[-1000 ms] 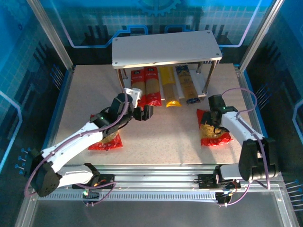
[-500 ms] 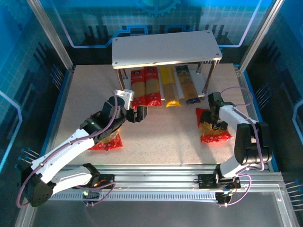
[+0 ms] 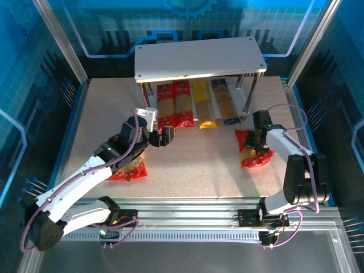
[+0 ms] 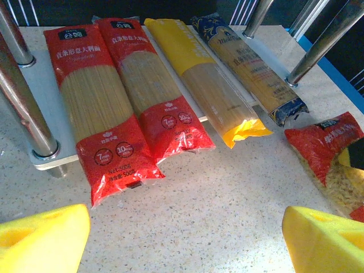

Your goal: Place and organize the pasta boxes and bags onto the shelf

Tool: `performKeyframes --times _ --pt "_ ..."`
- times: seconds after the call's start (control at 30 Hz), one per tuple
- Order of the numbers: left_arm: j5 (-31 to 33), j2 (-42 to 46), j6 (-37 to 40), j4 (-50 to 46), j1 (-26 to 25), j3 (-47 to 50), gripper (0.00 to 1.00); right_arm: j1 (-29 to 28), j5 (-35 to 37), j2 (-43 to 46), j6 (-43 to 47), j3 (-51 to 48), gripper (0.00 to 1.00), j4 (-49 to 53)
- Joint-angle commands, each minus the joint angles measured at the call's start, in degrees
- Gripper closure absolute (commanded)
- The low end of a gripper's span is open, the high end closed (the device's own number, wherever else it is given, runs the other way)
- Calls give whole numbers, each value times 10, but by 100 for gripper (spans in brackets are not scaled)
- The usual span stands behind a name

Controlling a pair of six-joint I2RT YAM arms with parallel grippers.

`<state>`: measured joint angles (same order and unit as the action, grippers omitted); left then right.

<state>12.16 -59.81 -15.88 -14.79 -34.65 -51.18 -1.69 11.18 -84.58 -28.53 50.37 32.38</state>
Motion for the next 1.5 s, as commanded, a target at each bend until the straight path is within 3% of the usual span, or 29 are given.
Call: performKeyframes --times 0.0,0.3,0.6,0.77,1.07,1.47 --pt "0 13 15 -8 6 7 12 6 -27 33 6 -29 100 61" --pt "-5 11 14 -5 14 4 14 3 16 231 31 56 100 194" --pt "-3 8 24 -17 21 -14 14 -16 45 312 70 290 100 259" --pt "0 1 28 -23 25 -29 14 -26 13 238 111 463 100 200" --pt "6 -1 29 -37 31 -50 14 -48 -27 -18 138 768 100 119" --pt "12 2 30 -45 42 -54 14 -80 -50 -212 147 960 100 86"
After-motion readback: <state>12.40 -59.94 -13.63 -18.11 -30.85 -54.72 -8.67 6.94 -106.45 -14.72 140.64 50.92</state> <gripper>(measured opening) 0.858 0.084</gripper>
